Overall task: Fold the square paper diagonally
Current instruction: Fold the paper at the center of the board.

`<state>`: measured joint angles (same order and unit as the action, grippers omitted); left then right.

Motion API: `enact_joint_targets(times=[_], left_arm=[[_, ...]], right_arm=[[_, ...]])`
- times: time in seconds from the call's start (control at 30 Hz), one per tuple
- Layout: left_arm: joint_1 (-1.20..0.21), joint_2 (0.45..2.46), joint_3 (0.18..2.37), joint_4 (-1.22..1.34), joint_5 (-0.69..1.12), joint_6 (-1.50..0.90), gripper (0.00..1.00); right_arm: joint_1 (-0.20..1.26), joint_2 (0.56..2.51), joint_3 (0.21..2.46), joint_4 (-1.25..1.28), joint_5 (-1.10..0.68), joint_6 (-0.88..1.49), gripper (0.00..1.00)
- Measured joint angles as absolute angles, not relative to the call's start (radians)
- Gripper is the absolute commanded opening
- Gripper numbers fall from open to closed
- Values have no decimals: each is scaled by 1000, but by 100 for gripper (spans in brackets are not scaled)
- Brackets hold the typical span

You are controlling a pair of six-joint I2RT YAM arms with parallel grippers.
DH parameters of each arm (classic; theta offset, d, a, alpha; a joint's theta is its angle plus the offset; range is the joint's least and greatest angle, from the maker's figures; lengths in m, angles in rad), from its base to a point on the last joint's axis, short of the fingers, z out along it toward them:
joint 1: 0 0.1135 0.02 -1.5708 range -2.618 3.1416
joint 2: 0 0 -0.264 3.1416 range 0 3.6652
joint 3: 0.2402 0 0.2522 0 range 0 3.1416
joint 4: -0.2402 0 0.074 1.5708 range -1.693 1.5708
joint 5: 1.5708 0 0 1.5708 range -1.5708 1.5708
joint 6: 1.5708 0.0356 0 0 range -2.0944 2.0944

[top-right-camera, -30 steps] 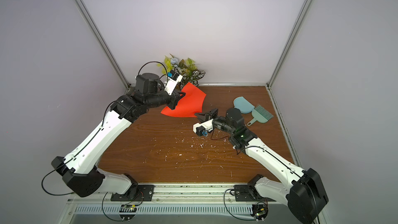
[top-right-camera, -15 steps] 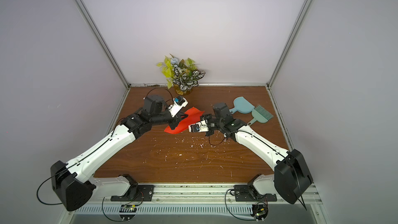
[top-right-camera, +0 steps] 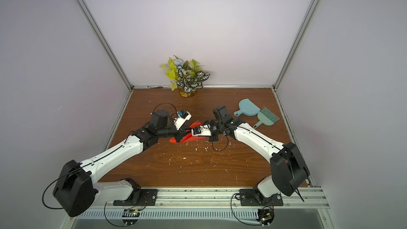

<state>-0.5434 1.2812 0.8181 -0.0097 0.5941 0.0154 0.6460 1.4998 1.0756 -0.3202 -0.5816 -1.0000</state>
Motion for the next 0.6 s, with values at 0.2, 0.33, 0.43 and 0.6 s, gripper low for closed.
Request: enact_joint_targets(times=[0.2,0.33,0.43,0.6], left_arm=[[-527,1345,783,90,680,-16,1],[-525,1394,767,139,716,-27,2],[-522,1427,759,167,738,-33,1],[-513,1472,749,213,780,-41,2]], right_arm=[[646,1544,1109,-367,-578,-993,6],[646,1573,1125,-386,-556,-987,6],[645,1587,1136,-406,-540,-985,6],[635,1597,1143,-430,-522,-983,6]])
